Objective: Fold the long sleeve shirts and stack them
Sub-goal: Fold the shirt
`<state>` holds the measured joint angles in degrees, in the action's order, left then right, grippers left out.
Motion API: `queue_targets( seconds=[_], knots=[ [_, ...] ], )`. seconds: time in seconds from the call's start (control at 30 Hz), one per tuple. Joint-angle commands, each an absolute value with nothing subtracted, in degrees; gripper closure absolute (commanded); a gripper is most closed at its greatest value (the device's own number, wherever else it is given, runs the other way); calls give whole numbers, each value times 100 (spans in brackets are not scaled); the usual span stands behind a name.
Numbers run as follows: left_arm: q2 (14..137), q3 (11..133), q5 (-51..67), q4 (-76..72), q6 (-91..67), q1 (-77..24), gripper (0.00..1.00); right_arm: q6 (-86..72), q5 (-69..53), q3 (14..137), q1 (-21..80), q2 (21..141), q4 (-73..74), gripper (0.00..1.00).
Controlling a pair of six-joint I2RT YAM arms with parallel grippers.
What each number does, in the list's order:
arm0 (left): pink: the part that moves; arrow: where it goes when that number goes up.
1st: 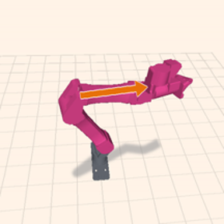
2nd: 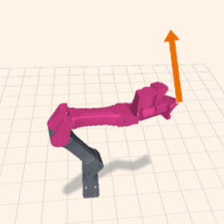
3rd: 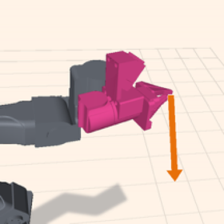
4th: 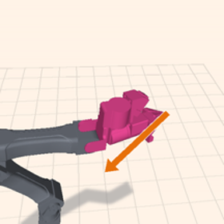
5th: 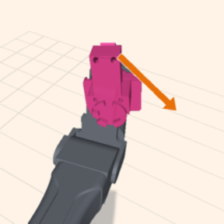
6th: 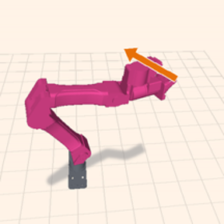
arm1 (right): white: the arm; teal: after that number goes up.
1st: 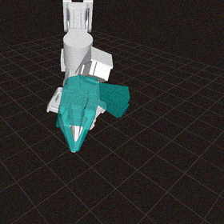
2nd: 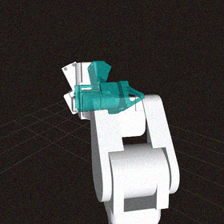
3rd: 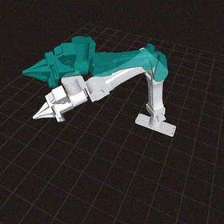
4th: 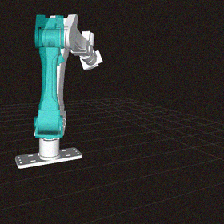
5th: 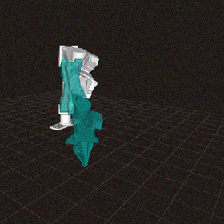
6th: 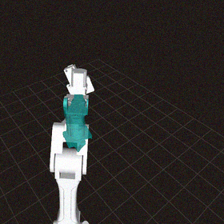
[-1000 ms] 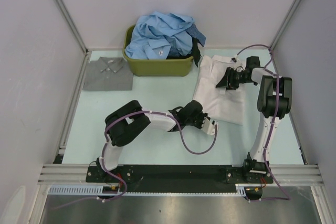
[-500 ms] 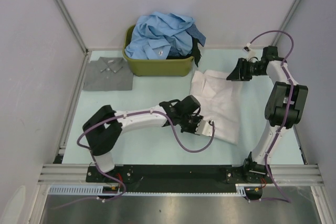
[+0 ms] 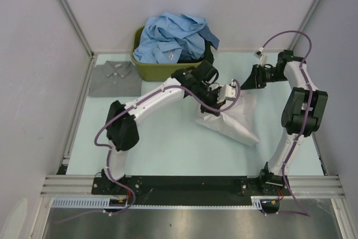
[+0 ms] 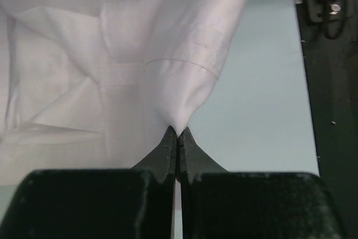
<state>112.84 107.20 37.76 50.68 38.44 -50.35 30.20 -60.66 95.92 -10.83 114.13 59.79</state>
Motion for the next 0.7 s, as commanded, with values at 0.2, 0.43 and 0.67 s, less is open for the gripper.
queue_targets(
  seconds=[0.2,0.43,0.67],
  knots=[
    [13385,13368,3798,5529,3235,-4254,96,3174,-5969,10299,-1160,11900,6354,55],
    [13640,13007,2673,3605,2156,-3877,40,2691,-5336,10722,-1476,11980,6293,29],
    [13009,12074,4050,2955,49,-2928,1,2374,-5616,9945,-1670,11366,6829,0]
  ],
)
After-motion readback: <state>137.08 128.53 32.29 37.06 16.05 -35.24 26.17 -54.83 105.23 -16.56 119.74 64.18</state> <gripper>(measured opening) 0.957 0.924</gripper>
